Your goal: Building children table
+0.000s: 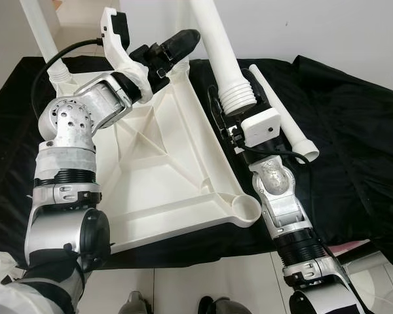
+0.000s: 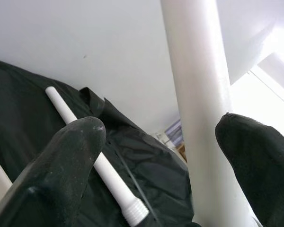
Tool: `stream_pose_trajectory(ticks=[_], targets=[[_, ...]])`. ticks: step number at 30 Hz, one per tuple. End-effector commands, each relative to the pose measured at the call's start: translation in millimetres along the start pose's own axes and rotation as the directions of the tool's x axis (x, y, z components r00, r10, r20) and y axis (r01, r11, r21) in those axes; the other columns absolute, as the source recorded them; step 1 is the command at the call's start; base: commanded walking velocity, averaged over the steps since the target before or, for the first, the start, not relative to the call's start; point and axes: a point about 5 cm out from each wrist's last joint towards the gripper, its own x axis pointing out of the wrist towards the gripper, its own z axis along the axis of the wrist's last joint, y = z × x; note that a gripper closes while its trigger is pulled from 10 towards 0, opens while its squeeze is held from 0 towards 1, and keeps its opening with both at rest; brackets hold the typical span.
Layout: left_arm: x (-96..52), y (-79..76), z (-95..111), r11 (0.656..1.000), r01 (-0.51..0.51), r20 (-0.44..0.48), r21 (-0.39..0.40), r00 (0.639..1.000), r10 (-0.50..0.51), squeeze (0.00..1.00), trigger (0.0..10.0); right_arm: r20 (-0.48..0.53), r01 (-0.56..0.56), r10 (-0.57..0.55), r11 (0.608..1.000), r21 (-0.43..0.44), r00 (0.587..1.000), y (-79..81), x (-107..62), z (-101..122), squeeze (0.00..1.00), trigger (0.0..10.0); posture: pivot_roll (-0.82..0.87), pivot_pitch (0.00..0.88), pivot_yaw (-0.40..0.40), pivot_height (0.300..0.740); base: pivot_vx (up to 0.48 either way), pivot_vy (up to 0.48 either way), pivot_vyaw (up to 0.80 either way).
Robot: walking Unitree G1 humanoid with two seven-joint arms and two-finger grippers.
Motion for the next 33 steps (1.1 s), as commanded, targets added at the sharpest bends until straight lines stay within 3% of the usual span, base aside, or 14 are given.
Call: stream_pose_trajectory(ticks=[1, 5, 15, 19, 27, 33], targets=[[-0.7, -25.7, 6, 0.918, 0.397, 0.008, -0.009, 0.918, -0.397, 0.0, 10.0, 0.005, -0.031, 0.031, 0.999, -0.007, 1.0, 5.2, -4.7, 0, 0.0, 10.0, -0.05, 0.036, -0.014, 0.74, 0.0, 0.0, 0.0], [-1.8, -28.0, 9, 0.898, 0.436, 0.026, -0.059, 0.9, -0.436, 0.0, 10.0, 0.001, -0.058, 0.058, 0.998, 0.004, 0.998, 10.6, -7.2, -1, 0.0, 10.0, -0.05, 0.036, -0.013, 0.74, 0.0, 0.0, 0.0], [7.4, -35.9, 6, 0.881, 0.466, 0.008, -0.079, 0.884, -0.467, 0.0, 10.0, -0.003, -0.157, 0.157, 0.987, 0.039, 0.988, 25.8, -13.3, -2, 0.0, 10.0, -0.04, 0.052, 0.0, 0.74, 0.0, 0.0, 0.0], [12.2, -35.4, 6, 0.89, 0.452, -0.008, -0.067, 0.891, -0.453, 0.0, 10.0, -0.003, -0.193, 0.193, 0.98, 0.04, 0.981, 30.5, -18.9, -2, 0.0, 10.0, -0.04, 0.059, 0.003, 0.74, 0.0, 0.0, 0.0], [18.9, -21.2, 33, 0.94, 0.341, -0.011, -0.031, 0.94, -0.341, 0.0, 10.0, -0.074, -0.239, 0.241, 0.97, 0.031, 0.968, 32.9, -51.7, -15, 0.0, 10.0, -0.04, 0.077, 0.01, 0.74, 0.0, 0.0, 0.0], [19.8, -11.3, 45, 0.965, 0.263, 0.003, -0.002, 0.965, -0.263, 0.0, 10.0, -0.083, -0.246, 0.247, 0.969, 0.027, 0.965, 31.9, -54.6, -17, 0.0, 10.0, -0.04, 0.08, 0.013, 0.74, 0.0, 0.0, 0.0]])
